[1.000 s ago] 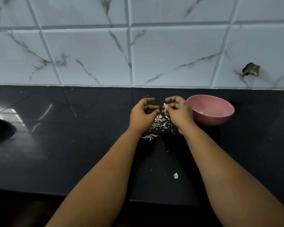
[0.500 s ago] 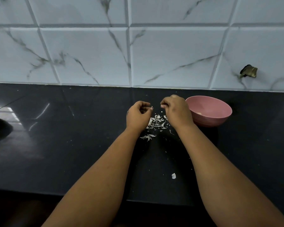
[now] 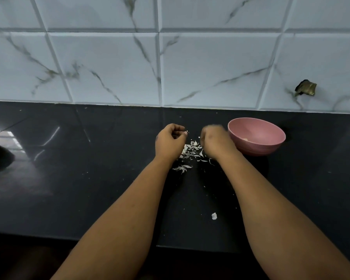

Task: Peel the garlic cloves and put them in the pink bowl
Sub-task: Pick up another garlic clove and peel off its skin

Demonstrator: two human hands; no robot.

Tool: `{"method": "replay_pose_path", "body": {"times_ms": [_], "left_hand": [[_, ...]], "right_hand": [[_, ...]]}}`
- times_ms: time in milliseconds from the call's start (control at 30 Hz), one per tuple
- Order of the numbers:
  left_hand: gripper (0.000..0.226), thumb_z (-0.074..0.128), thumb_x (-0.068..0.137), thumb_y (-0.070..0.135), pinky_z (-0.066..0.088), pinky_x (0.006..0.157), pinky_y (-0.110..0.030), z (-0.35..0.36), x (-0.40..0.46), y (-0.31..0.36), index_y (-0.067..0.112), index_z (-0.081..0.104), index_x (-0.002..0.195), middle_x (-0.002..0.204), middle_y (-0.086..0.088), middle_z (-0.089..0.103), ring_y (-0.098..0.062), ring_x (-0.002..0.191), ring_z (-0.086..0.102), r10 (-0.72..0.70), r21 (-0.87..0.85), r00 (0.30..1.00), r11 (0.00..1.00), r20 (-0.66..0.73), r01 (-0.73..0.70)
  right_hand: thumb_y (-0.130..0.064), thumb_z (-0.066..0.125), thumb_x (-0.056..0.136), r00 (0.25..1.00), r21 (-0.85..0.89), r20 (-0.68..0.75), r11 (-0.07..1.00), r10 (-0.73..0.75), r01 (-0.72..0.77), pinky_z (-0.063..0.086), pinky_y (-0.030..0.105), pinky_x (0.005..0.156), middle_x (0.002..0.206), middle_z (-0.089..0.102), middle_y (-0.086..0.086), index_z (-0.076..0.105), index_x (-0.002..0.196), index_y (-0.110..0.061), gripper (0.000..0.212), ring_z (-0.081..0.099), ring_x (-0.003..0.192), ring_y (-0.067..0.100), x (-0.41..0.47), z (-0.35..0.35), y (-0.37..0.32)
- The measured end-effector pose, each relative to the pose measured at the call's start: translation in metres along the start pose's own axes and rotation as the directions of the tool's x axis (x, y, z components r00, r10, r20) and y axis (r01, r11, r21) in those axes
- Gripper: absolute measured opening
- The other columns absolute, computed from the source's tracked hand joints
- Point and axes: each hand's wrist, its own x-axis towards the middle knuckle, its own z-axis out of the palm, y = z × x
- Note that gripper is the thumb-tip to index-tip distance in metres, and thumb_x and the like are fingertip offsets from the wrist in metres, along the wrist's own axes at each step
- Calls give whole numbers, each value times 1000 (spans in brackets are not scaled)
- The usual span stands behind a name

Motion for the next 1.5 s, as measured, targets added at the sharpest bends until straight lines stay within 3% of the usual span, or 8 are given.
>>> {"method": "replay_pose_path", "body": {"times_ms": [67, 367, 467, 600, 733, 1267, 1367, 1500], "left_hand": [[7, 67, 88, 19, 60, 74, -45, 1, 0, 0, 24, 67, 93, 77, 11, 63, -8, 73, 61, 5, 16, 1000, 1000, 9, -5], [17, 72, 87, 17, 53, 77, -23, 4, 2, -6, 19, 70, 104, 82, 10, 69, -3, 74, 61, 31, 55, 996, 998, 87, -36], [20, 77, 84, 19, 53, 76, -19, 5, 3, -7, 19, 70, 102, 83, 9, 70, -3, 73, 62, 35, 35, 995, 999, 92, -38], [25, 85, 75, 17, 56, 70, -18, 6, 2, -6, 15, 73, 96, 81, 4, 72, -4, 70, 67, 28, -18, 993, 1000, 110, -26], [12, 80, 81, 10, 56, 57, -22, 2, 2, -3, 13, 74, 91, 77, 0, 72, -5, 68, 68, -15, -121, 999, 992, 50, 21], [12, 70, 86, -1, 55, 74, -22, 0, 5, 1, 9, 71, 92, 82, -8, 72, -12, 75, 69, -30, -460, 986, 882, 164, 103], [11, 70, 86, 0, 57, 76, -27, 0, 5, 1, 7, 70, 94, 82, -8, 73, -15, 76, 70, -64, -517, 983, 844, 173, 145], [12, 75, 83, 8, 57, 89, -41, 1, 5, -2, 7, 72, 94, 88, -13, 73, -24, 86, 69, -151, -552, 978, 808, 143, 206]], "right_hand": [[2, 55, 80, 990, -55, 127, 997, 67, -61, 56, 38, 78, 95, 67, 13, 68, 88, -11, 19, 65, 85, 32, -1, 9, 2], [-1, 62, 83, 993, 222, 5, 969, 114, -112, 51, 18, 64, 77, 66, 1, 68, 74, -18, 20, 64, 68, 15, 4, 22, 14], [1, 63, 87, 976, 616, -31, 773, 217, -152, 49, 9, 58, 70, 67, 2, 69, 81, -9, 13, 63, 60, 7, -1, 15, 11], [7, 62, 88, 933, 898, 259, 293, 249, -327, 54, 13, 62, 80, 70, 8, 68, 84, -6, 14, 66, 67, 8, -10, 17, -3], [9, 59, 89, 932, 936, 311, 113, 186, -335, 57, 16, 73, 84, 69, 10, 66, 90, -2, 13, 67, 77, 13, -10, 18, -11], [14, 46, 92, 867, 837, 490, -328, 95, -437, 53, 12, 56, 80, 63, 12, 56, 86, -5, 22, 65, 57, 8, -10, 3, -15], [13, 50, 91, 900, 875, 426, -294, 92, -384, 53, 13, 57, 82, 65, 11, 59, 90, -5, 20, 66, 61, 8, -12, 4, -16], [2, 65, 88, 982, 974, 157, 145, 105, -172, 53, 18, 66, 79, 70, 4, 66, 102, -13, 20, 68, 73, 9, -15, 12, -17]]}}
